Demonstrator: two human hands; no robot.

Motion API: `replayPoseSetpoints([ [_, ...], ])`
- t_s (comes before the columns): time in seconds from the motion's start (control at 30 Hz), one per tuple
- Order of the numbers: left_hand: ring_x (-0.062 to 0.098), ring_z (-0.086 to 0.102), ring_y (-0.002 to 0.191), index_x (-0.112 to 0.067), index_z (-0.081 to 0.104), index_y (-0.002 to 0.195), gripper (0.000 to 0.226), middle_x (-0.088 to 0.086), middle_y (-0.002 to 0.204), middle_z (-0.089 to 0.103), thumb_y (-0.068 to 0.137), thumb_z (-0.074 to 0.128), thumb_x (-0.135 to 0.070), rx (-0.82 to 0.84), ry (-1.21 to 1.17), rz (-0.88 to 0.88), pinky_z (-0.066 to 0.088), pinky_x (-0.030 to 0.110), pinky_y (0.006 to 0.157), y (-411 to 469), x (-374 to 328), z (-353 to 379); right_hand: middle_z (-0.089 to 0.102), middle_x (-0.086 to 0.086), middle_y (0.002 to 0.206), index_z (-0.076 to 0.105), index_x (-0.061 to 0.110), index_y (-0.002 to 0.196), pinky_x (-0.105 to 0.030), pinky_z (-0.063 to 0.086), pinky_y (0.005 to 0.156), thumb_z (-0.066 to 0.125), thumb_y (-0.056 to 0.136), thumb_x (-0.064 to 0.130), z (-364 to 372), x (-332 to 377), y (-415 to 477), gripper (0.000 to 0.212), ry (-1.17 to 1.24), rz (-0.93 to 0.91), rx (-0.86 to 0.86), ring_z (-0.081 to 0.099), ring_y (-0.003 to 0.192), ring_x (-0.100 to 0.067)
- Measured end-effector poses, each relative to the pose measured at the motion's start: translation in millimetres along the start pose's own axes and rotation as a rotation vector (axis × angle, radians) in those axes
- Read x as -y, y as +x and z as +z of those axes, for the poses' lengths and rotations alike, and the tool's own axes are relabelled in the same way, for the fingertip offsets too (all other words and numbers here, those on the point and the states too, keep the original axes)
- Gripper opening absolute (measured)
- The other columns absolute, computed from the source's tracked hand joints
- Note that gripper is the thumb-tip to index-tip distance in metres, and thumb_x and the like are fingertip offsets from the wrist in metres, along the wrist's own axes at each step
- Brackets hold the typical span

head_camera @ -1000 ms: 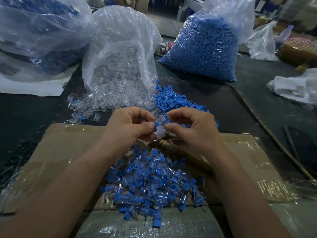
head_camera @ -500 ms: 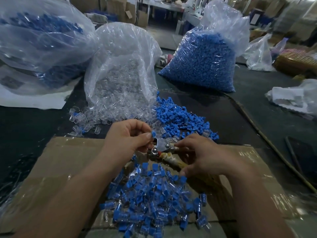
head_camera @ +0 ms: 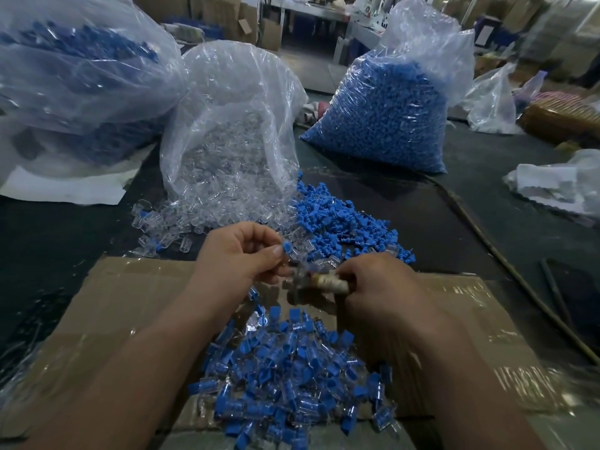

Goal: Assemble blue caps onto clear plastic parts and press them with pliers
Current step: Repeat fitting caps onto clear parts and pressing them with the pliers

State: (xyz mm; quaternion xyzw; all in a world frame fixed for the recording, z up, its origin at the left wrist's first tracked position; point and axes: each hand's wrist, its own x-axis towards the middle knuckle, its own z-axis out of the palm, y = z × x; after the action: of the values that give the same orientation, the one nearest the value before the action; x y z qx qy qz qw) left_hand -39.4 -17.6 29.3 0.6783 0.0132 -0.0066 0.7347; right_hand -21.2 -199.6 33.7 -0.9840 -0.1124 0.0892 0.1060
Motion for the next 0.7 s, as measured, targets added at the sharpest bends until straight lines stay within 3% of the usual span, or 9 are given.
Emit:
replayPoseSetpoints([
  [0.1, 0.011, 0.064, 0.053, -0.005, 0.058, 0.076, 0.014, 0.001, 0.055, 0.065, 0.081, 0.055, 0.009, -0.009, -0.007, 0.002, 0.053, 0.018, 0.051, 0, 1, -1, 0.055, 0.008, 0.078, 0.058, 0.025, 0.081, -0.025, 0.041, 0.059, 0.061, 0.081, 0.02, 0, -6, 1, 0.006, 0.043, -0.011, -0.091, 0.047, 0.07, -0.004],
  [0.27, 0.007, 0.064, 0.052, -0.005, 0.057, 0.078, 0.014, -0.001, 0.055, 0.065, 0.083, 0.054, 0.008, -0.038, -0.009, 0.033, 0.052, 0.016, 0.051, 0, 0, -1, 0.043, 0.012, 0.076, 0.043, 0.03, 0.077, -0.021, 0.025, 0.054, 0.061, 0.074, 0.01, -6, -8, 0, 0.027, 0.185, -0.05, -0.282, 0.039, 0.067, -0.002],
  [0.37, 0.007, 0.063, 0.052, -0.006, 0.057, 0.076, 0.017, 0.001, 0.055, 0.063, 0.082, 0.054, 0.009, -0.055, 0.001, 0.064, 0.052, 0.016, 0.052, 0, 0, 2, 0.046, 0.013, 0.075, 0.036, 0.033, 0.076, -0.022, 0.024, 0.052, 0.059, 0.078, 0.013, -4, -3, -1, 0.03, 0.241, -0.05, -0.268, 0.041, 0.064, -0.003],
  [0.53, 0.007, 0.063, 0.055, -0.01, 0.06, 0.074, 0.02, 0.0, 0.059, 0.064, 0.081, 0.057, 0.008, -0.086, 0.059, 0.143, 0.051, 0.015, 0.053, -1, 2, 5, 0.049, 0.007, 0.086, 0.043, 0.024, 0.09, -0.027, 0.035, 0.057, 0.059, 0.078, 0.018, 2, 2, -1, 0.021, 0.276, -0.099, -0.203, 0.044, 0.075, -0.007],
  [0.7, 0.006, 0.064, 0.056, -0.013, 0.061, 0.073, 0.02, 0.002, 0.064, 0.065, 0.08, 0.059, 0.006, -0.128, 0.079, 0.181, 0.052, 0.015, 0.054, 0, 2, 4, 0.049, 0.009, 0.087, 0.043, 0.026, 0.091, -0.025, 0.037, 0.06, 0.062, 0.078, 0.02, 4, 3, -1, 0.023, 0.269, -0.128, -0.195, 0.044, 0.076, -0.006],
])
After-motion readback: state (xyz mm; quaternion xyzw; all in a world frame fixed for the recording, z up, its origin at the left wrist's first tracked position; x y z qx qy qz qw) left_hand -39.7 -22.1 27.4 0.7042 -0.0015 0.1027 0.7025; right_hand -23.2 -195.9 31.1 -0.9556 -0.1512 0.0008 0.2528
